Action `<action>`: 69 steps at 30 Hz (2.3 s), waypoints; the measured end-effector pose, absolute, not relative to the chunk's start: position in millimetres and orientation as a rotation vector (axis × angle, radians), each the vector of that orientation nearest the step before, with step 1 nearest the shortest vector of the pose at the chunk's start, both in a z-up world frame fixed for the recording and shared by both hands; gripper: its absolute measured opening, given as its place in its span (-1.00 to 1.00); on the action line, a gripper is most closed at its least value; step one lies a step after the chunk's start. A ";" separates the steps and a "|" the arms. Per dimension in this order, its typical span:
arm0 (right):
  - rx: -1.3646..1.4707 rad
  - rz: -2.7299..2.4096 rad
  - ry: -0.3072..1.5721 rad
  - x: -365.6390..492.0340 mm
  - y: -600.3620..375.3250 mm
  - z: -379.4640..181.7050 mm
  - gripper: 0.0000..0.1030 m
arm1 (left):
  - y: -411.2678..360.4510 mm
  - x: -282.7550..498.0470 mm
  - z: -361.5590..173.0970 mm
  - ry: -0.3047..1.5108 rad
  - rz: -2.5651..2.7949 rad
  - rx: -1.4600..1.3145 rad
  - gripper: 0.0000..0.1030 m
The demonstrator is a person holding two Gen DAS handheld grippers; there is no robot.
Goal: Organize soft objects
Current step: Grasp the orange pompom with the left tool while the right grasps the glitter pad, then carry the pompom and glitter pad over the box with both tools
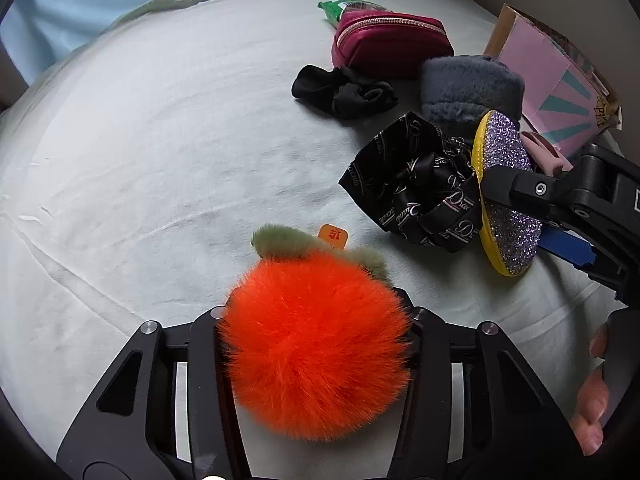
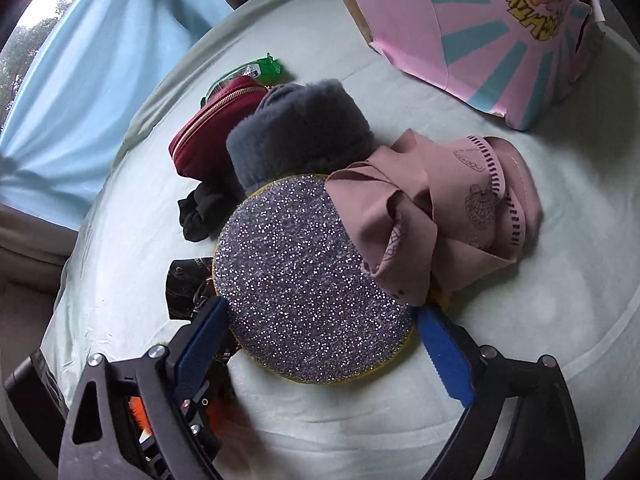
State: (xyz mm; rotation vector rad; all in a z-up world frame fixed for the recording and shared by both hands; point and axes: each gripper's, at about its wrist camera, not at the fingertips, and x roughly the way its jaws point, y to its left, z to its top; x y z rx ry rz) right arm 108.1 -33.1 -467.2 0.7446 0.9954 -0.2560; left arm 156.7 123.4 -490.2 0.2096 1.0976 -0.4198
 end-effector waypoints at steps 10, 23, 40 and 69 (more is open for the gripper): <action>0.685 -0.236 0.992 119.7 -25.6 -464.3 0.20 | 129.0 155.0 -485.8 1.090 -0.415 0.204 -0.38; 0.646 -0.165 1.013 113.4 -25.7 -454.8 -0.40 | 135.6 141.8 -443.4 1.039 -0.377 0.157 -0.38; 0.490 -0.079 0.902 91.5 -37.6 -315.4 -0.40 | 123.9 126.8 -299.5 0.918 -0.335 0.102 -0.38; 0.283 -0.039 1.005 114.4 -314.1 -220.8 -0.40 | -207.9 175.1 -208.2 0.925 -0.374 -0.008 -0.38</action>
